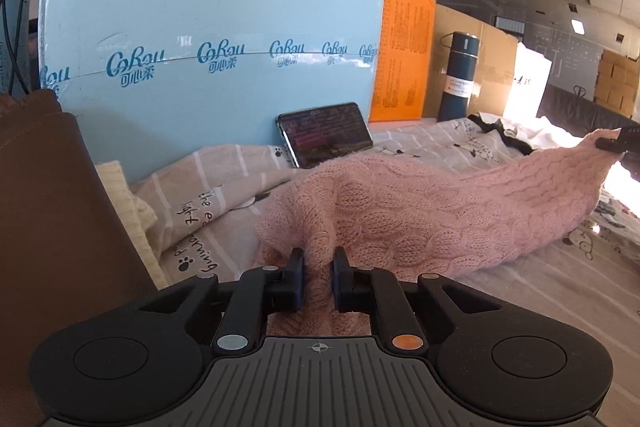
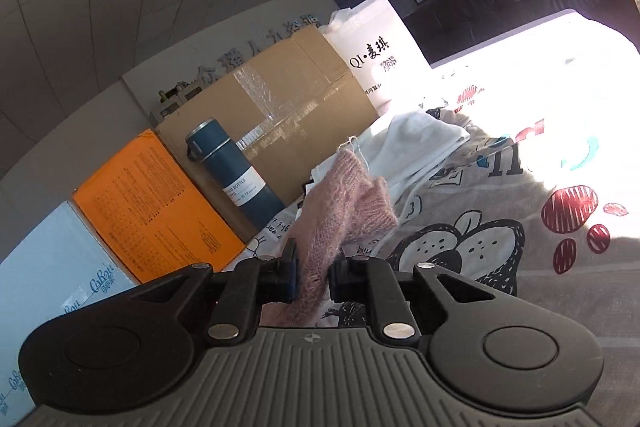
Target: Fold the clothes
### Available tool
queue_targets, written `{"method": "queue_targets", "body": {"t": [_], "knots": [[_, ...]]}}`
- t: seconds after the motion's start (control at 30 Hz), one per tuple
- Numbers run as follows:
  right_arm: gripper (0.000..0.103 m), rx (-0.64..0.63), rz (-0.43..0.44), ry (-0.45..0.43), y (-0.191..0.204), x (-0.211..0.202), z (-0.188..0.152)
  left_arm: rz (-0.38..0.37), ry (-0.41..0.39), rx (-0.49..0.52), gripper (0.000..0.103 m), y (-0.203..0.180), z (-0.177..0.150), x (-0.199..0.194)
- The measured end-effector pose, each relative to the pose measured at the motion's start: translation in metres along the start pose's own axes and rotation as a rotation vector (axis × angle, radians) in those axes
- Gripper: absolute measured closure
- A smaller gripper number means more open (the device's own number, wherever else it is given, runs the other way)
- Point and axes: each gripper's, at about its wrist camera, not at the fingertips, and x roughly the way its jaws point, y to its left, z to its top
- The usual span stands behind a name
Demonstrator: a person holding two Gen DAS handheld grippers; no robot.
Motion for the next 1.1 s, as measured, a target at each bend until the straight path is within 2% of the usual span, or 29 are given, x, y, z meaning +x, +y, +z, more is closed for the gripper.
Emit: {"method": "queue_targets", "body": {"t": [0.23,0.4,0.47,0.57,0.6,0.63,0.7,0.73,0.83,0.9,0.97,1.03,1.1], "knots": [[0.091,-0.033,0.015,-0.013,-0.017,-0.042,0.012,-0.131,-0.026,-0.073,0.091,0.009,0.007,-0.031],[0.091,-0.083,-0.066,-0.061,-0.031,-0.057,0.018,-0.093,0.005,0.012,0.090,-0.008,0.010,-0.012],[0.091,-0.087,-0.089,-0.050,-0.038,-0.052,0.017,-0.052,0.061,0.064,0.088,-0.013,0.009,0.009],[0.091,-0.115,-0.153,-0.010,-0.049,-0.040,0.008,-0.001,0.146,0.104,0.078,-0.017,0.002,0.030],[0.091,-0.114,-0.166,0.009,-0.054,-0.037,0.004,0.008,0.135,0.111,0.073,-0.016,0.001,0.028],[0.091,-0.108,-0.178,0.023,-0.058,-0.035,0.001,0.017,0.123,0.117,0.062,-0.016,0.001,0.026],[0.091,-0.094,-0.199,0.051,-0.066,-0.031,-0.005,0.051,0.058,0.122,0.045,-0.016,0.005,0.014],[0.091,-0.083,-0.206,0.062,-0.069,-0.029,-0.007,0.058,-0.005,0.127,0.039,-0.017,0.008,0.005],[0.090,-0.074,-0.201,0.063,-0.071,-0.029,-0.010,0.008,-0.168,0.220,0.038,-0.035,0.016,-0.016],[0.088,-0.067,-0.201,0.067,-0.071,-0.028,-0.010,-0.118,-0.205,0.355,0.038,-0.058,0.015,-0.017],[0.087,-0.057,-0.203,0.074,-0.072,-0.026,-0.011,-0.236,-0.158,0.446,0.039,-0.084,0.011,-0.009],[0.086,-0.046,-0.201,0.076,-0.073,-0.026,-0.010,-0.293,-0.100,0.492,0.044,-0.104,0.007,0.007],[0.085,-0.037,-0.202,0.077,-0.075,-0.026,-0.010,-0.258,-0.047,0.497,0.044,-0.114,0.003,0.031]]}}
